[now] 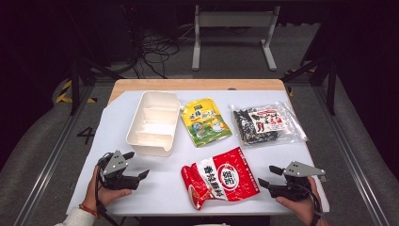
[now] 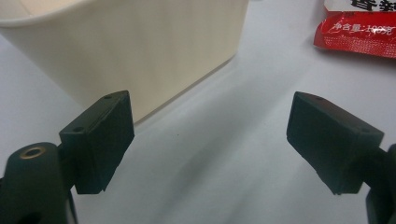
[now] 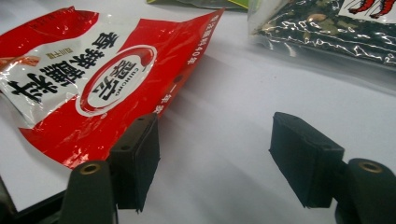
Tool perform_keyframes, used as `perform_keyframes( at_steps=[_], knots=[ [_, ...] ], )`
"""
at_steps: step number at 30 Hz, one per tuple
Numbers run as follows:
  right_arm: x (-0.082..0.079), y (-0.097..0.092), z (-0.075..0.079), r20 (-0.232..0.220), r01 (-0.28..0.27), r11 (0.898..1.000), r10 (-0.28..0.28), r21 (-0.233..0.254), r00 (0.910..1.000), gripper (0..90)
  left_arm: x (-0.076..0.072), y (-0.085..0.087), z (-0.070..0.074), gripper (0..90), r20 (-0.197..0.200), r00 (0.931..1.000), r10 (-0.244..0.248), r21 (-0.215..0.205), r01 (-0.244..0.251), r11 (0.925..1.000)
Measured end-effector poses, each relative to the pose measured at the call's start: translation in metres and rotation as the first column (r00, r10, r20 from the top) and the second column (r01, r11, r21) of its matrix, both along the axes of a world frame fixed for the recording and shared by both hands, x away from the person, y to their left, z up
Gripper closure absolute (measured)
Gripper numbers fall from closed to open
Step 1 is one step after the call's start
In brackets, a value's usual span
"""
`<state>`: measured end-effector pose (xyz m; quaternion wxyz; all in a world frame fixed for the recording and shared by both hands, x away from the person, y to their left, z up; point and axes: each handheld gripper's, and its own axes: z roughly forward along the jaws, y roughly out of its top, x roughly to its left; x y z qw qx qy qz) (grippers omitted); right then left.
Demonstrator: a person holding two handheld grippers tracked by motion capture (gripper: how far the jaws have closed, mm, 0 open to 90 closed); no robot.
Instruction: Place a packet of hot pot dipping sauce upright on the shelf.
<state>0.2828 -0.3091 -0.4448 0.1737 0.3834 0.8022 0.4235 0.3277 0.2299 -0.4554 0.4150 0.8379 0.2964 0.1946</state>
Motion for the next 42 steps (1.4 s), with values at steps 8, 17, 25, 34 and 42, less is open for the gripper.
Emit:
perform_keyframes(
  at_steps=[8,17,25,34,42],
  knots=[
    [0.006,0.01,-0.004,-0.11,-0.045,0.997,0.051,0.055,0.9926,26.6,-0.002,-0.001,0.0,15.8,-0.005,0.9999,-0.015,-0.002,0.015,0.9999],
    [0.02,0.033,-0.011,-0.189,-0.126,0.99,0.137,0.07,0.9725,32.3,-0.005,-0.003,0.0,16.0,-0.012,0.9995,-0.029,-0.005,0.029,0.9996],
    [0.025,0.048,-0.012,-0.194,-0.196,0.978,0.205,0.068,0.9593,53.2,-0.006,-0.004,0.0,16.1,-0.018,0.9992,-0.036,0.004,0.036,0.9994],
    [0.028,0.06,0.0,-0.126,-0.302,0.952,0.306,0.05,0.9436,89.1,0.0,-0.016,0.007,16.4,-0.012,0.9972,-0.074,-0.017,0.074,0.9971],
    [0.045,0.106,0.047,0.075,-0.395,0.889,0.422,-0.232,0.9036,89.5,0.005,-0.083,0.035,16.9,0.008,0.9621,-0.273,-0.033,0.273,0.9615]
  ],
)
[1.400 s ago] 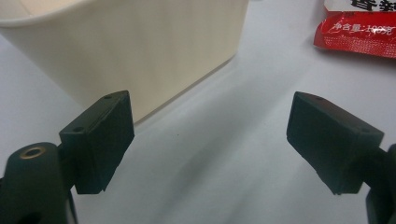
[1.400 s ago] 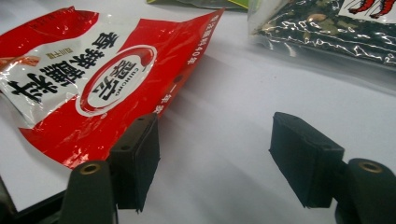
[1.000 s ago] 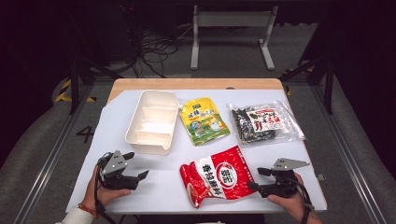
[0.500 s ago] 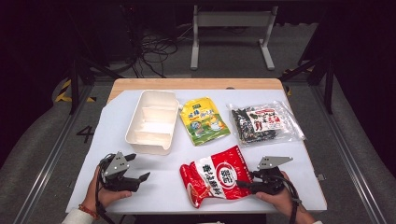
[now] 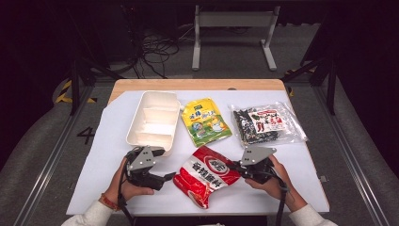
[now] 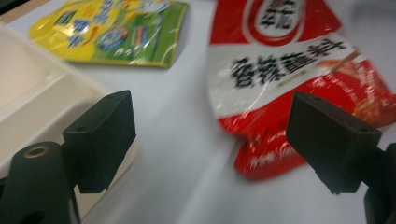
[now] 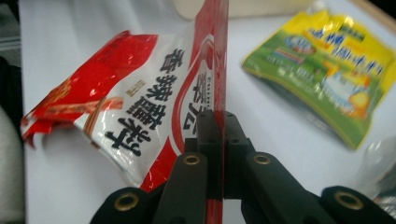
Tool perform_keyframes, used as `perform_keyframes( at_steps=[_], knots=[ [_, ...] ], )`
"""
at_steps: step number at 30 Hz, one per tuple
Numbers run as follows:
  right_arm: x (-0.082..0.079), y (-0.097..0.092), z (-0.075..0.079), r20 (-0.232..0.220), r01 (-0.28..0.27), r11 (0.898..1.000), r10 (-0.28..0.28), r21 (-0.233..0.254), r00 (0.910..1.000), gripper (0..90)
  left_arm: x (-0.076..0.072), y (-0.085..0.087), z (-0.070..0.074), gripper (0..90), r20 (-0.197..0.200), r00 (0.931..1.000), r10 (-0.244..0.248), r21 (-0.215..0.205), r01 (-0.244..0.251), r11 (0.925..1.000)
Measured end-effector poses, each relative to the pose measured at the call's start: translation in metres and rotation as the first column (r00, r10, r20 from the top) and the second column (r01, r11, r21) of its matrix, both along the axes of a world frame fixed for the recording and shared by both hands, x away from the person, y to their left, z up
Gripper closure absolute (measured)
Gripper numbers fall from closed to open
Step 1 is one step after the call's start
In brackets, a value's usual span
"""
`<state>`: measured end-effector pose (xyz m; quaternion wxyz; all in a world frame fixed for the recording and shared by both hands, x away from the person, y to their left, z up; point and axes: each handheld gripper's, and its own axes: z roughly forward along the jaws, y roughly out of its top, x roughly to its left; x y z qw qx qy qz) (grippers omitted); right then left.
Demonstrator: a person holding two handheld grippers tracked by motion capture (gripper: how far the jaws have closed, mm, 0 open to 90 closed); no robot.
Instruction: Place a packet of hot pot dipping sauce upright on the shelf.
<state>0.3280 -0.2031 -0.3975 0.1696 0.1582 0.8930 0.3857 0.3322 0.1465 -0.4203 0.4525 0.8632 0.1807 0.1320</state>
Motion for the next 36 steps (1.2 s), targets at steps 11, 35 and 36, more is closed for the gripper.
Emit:
perform_keyframes(
  at_steps=[11,35,36],
  knots=[
    [-0.001,0.032,0.016,0.189,-0.064,0.998,0.066,-0.016,0.9798,89.6,0.015,-0.019,0.0,18.1,-0.053,0.998,-0.033,0.016,0.034,0.9993],
    [-0.012,0.042,0.027,0.268,-0.005,0.993,-0.027,0.116,0.9631,67.5,0.014,-0.034,-0.002,90.0,-0.066,0.988,-0.139,-0.052,0.136,0.9893],
    [-0.014,0.038,0.028,0.263,0.003,0.992,-0.037,0.126,0.964,61.2,0.012,-0.033,-0.002,90.0,-0.067,0.9874,-0.144,-0.064,0.14,0.9881]
  ],
)
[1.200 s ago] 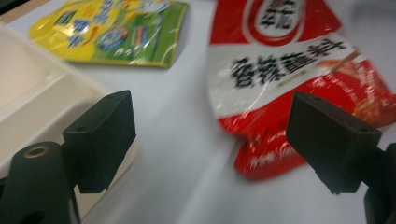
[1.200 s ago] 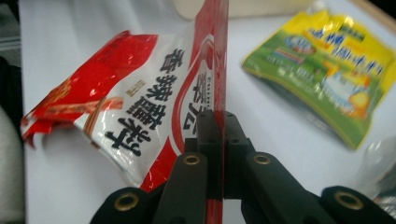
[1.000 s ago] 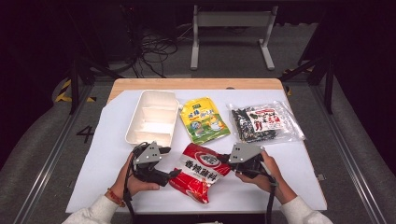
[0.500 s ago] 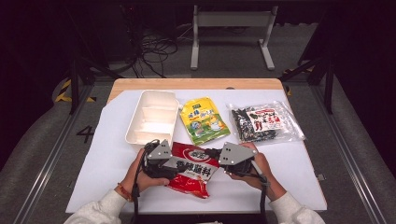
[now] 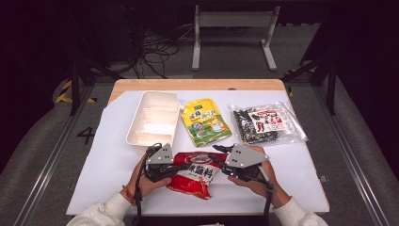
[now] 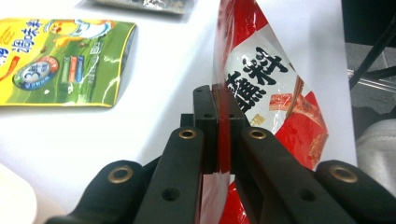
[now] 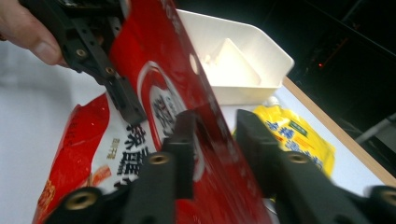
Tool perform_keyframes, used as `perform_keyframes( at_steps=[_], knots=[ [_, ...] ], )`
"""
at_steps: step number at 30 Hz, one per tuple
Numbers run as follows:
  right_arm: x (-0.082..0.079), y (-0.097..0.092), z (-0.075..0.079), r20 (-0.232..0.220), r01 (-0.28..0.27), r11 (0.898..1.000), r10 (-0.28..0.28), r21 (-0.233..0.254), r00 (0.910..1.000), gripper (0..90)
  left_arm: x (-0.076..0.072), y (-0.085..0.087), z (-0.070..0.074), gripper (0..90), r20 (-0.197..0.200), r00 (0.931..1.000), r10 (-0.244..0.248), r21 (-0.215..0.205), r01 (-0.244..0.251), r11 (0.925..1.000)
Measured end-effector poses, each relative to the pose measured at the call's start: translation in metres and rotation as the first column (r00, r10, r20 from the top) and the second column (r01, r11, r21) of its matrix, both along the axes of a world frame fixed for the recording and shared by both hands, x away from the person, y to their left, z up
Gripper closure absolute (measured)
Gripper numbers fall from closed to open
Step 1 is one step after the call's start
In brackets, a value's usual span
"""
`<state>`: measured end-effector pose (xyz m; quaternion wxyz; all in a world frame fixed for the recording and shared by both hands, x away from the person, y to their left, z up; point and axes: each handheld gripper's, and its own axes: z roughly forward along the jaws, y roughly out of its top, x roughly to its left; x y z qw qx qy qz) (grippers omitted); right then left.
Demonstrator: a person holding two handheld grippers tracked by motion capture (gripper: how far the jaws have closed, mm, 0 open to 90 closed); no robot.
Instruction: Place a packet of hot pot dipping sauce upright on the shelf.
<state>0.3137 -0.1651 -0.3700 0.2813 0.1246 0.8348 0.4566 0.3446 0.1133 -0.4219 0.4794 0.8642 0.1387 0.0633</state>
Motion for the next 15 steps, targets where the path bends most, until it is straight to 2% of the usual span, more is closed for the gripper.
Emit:
perform_keyframes(
  at_steps=[4,6,9,13,15],
  knots=[
    [-0.01,-0.026,0.006,-0.042,0.036,0.997,-0.033,0.07,0.9986,43.6,-0.002,0.004,0.002,90.0,-0.011,0.9999,0.002,-0.023,-0.002,0.9997],
    [-0.015,-0.04,0.008,-0.057,0.062,0.993,-0.057,0.096,0.9968,40.6,-0.003,0.006,0.005,90.0,-0.005,1.0,-0.002,-0.03,0.002,0.9995],
    [-0.022,-0.063,0.007,-0.084,0.099,0.983,-0.087,0.156,0.9927,34.7,-0.006,0.008,0.009,90.0,0.005,1.0,-0.006,-0.049,0.006,0.9988],
    [-0.026,-0.087,-0.007,-0.14,0.173,0.974,-0.153,0.145,0.9782,32.0,-0.009,0.008,0.013,90.0,0.013,0.9998,-0.012,-0.064,0.013,0.9979],
    [-0.026,-0.098,-0.017,-0.184,0.202,0.97,-0.175,0.138,0.9672,31.6,-0.01,0.008,0.014,90.0,0.014,0.9997,-0.019,-0.074,0.02,0.997]
  ],
)
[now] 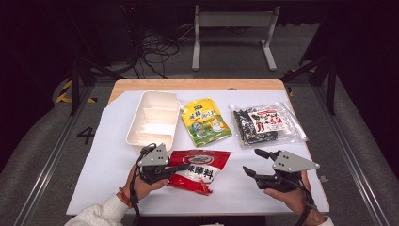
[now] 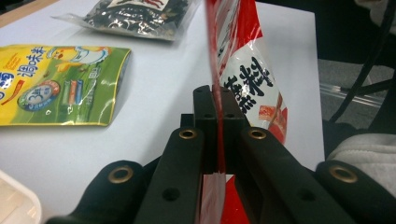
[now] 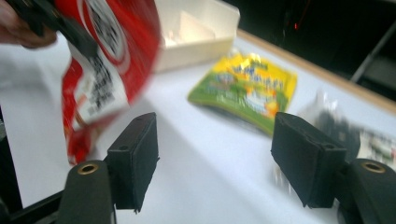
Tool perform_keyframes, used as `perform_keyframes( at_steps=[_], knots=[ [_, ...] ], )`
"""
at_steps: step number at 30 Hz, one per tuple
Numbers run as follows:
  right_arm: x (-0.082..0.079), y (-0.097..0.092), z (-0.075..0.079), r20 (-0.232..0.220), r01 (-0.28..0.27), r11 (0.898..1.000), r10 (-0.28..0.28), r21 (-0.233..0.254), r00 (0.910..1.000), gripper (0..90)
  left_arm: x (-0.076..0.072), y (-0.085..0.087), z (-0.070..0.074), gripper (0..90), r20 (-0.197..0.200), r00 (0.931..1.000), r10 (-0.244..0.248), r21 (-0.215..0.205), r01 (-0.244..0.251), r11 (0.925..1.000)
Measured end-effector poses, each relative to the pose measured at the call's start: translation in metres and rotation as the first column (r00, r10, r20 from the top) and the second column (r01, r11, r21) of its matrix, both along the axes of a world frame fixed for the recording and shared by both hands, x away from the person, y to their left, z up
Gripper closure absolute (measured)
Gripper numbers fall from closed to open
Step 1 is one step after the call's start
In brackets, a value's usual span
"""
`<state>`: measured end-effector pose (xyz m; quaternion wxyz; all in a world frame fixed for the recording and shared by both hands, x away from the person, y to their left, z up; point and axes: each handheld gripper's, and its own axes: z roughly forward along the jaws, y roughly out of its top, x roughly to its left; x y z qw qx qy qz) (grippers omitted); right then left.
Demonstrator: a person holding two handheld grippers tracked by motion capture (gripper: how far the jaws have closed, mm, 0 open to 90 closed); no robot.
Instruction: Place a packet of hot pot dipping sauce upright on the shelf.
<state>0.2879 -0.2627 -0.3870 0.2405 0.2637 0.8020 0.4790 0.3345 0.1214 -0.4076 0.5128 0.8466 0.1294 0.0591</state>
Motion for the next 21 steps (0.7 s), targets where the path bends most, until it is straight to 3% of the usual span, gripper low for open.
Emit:
perform_keyframes(
  at_steps=[4,8,21],
  knots=[
    [0.001,-0.013,-0.014,-0.046,0.04,0.999,-0.041,-0.012,0.9981,31.1,-0.01,-0.001,0.007,90.0,0.062,0.998,-0.013,-0.007,0.013,0.9999],
    [0.001,-0.017,-0.019,-0.061,0.062,0.998,-0.063,-0.014,0.9961,30.5,-0.015,-0.005,0.012,90.0,0.096,0.9952,-0.02,-0.011,0.021,0.9997],
    [0.009,-0.021,-0.029,-0.088,0.093,0.995,-0.095,-0.033,0.9916,26.7,-0.009,0.015,0.032,90.0,0.124,0.9918,0.032,-0.101,-0.02,0.9947]
  ],
)
